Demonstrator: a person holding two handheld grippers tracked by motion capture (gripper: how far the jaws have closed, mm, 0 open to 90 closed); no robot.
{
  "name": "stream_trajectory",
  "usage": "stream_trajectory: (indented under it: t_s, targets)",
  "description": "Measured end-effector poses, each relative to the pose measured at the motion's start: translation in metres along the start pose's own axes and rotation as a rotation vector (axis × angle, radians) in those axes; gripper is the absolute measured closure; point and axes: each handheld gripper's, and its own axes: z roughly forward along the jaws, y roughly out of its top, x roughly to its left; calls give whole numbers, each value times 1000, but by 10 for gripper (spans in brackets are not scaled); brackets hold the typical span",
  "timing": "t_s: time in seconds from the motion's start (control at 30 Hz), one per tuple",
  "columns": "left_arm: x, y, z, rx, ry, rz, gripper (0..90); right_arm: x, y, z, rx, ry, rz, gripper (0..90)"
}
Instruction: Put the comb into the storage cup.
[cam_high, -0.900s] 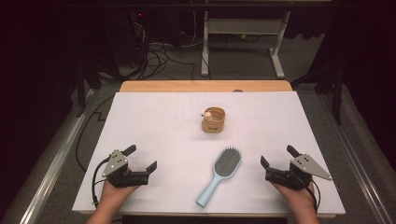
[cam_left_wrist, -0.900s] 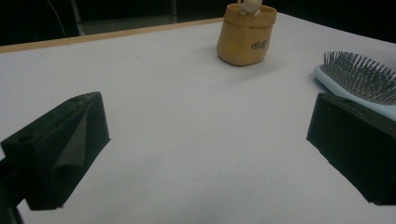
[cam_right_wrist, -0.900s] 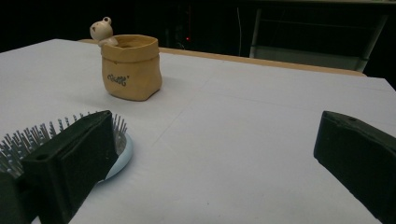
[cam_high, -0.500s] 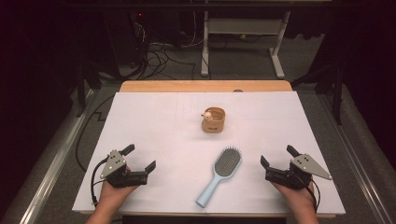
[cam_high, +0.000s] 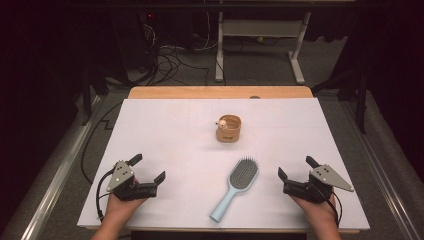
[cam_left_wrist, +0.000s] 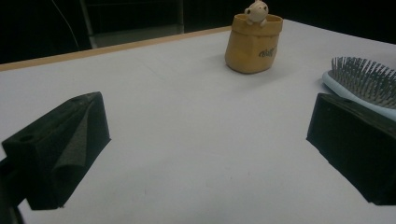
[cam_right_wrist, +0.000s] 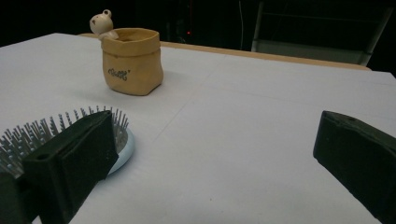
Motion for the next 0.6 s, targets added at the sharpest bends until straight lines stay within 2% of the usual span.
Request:
stream_trajectory:
  t_s: [0.07, 0.13, 0.17, 0.2, 0.23, 0.33, 0.37, 0.4, 0.5, 0.53, 0.57, 0.6]
  targets:
    - [0, 1, 0, -9, 2, -3, 2, 1, 0, 0, 10, 19, -5, 25]
    - [1, 2, 0, -15, 5, -11, 3, 1, 1, 0, 17, 26, 1, 98]
    - [1, 3, 0, -16, 4, -8, 3, 2, 1, -1, 20, 40, 16, 180]
    - [1, 3, 0, -14, 4, -3, 3, 2, 1, -1, 20, 40, 16, 180]
    - [1, 3, 0, -14, 2, -3, 3, 3, 1, -1, 34, 77, 21, 292]
    - [2, 2, 0, -6, 2, -6, 2, 6, 1, 0, 49, 113, 19, 439]
    - [2, 2, 0, -11, 4, -1, 2, 6, 1, 0, 49, 113, 19, 439]
    - [2, 1, 0, -9, 4, 11, 3, 7, 2, 1, 51, 133, 19, 480]
    - [2, 1, 0, -11, 1, 9, 3, 13, 3, 1, 59, 169, 4, 610]
    - [2, 1, 0, -14, 0, 9, 3, 16, 3, 1, 61, 179, -7, 667]
    - [2, 1, 0, -15, 2, 10, 3, 21, 5, 1, 60, 198, -22, 761]
    - [2, 1, 0, -16, 2, 12, 3, 21, 5, 1, 60, 198, -22, 761]
